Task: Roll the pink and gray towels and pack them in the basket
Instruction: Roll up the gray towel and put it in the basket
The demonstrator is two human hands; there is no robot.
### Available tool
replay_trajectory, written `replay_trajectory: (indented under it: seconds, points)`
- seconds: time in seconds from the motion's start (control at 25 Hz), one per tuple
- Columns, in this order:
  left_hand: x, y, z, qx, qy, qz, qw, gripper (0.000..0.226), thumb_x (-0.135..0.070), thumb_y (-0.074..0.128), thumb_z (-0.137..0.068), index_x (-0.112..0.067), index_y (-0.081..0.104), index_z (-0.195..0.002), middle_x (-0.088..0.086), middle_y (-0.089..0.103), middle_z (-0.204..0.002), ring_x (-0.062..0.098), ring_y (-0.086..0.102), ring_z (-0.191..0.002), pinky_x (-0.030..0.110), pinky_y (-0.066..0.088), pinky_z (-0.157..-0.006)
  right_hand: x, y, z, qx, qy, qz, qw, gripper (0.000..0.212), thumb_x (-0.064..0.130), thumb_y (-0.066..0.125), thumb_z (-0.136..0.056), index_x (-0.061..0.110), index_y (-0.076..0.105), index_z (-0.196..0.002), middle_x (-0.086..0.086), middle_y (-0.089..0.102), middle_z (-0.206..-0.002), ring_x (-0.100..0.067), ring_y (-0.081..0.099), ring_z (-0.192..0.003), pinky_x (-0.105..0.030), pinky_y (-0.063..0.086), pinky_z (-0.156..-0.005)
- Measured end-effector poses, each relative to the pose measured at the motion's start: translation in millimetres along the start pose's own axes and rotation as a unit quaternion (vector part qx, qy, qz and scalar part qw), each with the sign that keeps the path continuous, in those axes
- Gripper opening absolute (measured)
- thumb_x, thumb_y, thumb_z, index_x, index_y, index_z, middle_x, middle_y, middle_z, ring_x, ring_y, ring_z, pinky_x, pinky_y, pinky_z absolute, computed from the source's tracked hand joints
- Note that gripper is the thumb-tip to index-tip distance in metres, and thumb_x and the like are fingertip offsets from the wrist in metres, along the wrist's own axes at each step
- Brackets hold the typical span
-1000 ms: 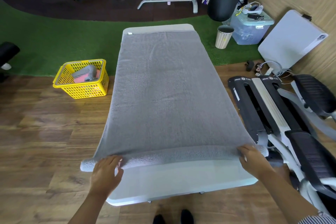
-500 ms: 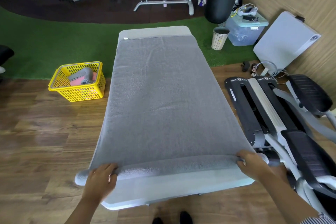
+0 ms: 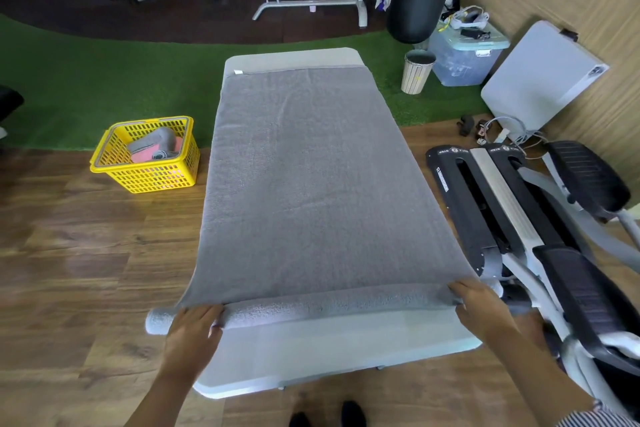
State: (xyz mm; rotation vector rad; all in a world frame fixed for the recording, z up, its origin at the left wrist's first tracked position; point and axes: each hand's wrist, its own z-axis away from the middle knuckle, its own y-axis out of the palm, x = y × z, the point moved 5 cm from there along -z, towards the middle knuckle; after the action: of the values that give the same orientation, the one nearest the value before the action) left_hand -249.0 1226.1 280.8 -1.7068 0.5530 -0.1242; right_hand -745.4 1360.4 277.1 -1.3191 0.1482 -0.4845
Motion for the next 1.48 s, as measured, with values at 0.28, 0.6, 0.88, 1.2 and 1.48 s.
replay_trajectory:
  seconds: [0.28,0.6,0.88,1.2,1.48]
  points:
    - [17,-1,6,0.025,-0.029,0.056,0.998,0.033,-0.027,0.044,-0.071,-0.015,0.071,-0.087,-0.005,0.068,-0.082,0.020,0.064,-0.074,0.036,0.053,-0.064,-3,-6,-1,0.006,-0.008,0.030,0.999,0.019,0.011,0.054,-0.077,0.015,0.067,-0.091,0.000,0.064,-0.093,-0.025,0.060,-0.090,-0.032,0.036,-0.083]
    - [29,16,6,0.061,-0.063,0.072,0.994,0.050,-0.002,0.075,-0.058,-0.009,0.062,-0.106,0.006,0.065,-0.102,0.033,0.059,-0.096,0.053,0.055,-0.078,-3,0,2,-0.041,0.004,-0.071,0.997,0.034,-0.004,0.063,-0.071,0.009,0.067,-0.103,-0.002,0.061,-0.106,-0.029,0.054,-0.106,-0.039,0.049,-0.083]
    - [30,0,-3,0.069,-0.051,0.045,0.995,0.032,-0.028,0.046,-0.067,-0.014,0.071,-0.080,-0.007,0.071,-0.073,0.020,0.069,-0.065,0.037,0.055,-0.060,-3,-9,1,0.001,0.006,-0.003,1.000,0.020,0.003,0.057,-0.071,0.022,0.061,-0.067,0.000,0.062,-0.069,-0.026,0.057,-0.069,-0.028,0.040,-0.063]
    - [18,-11,-6,-0.007,-0.012,0.037,0.999,0.038,-0.016,0.039,-0.069,-0.008,0.069,-0.092,0.000,0.069,-0.091,0.017,0.060,-0.086,0.045,0.054,-0.071,-4,-4,-8,-0.048,-0.031,-0.008,0.998,0.030,-0.011,0.065,-0.062,0.009,0.067,-0.084,-0.007,0.063,-0.084,-0.035,0.061,-0.074,-0.040,0.049,-0.064]
    - [16,-5,-4,0.047,-0.013,-0.010,0.999,0.039,-0.026,0.041,-0.065,-0.019,0.065,-0.094,-0.007,0.069,-0.089,0.019,0.066,-0.077,0.044,0.053,-0.070,-2,8,0,0.018,-0.002,-0.029,0.999,0.033,0.007,0.062,-0.071,0.013,0.064,-0.103,0.000,0.058,-0.104,-0.024,0.051,-0.107,-0.038,0.051,-0.075]
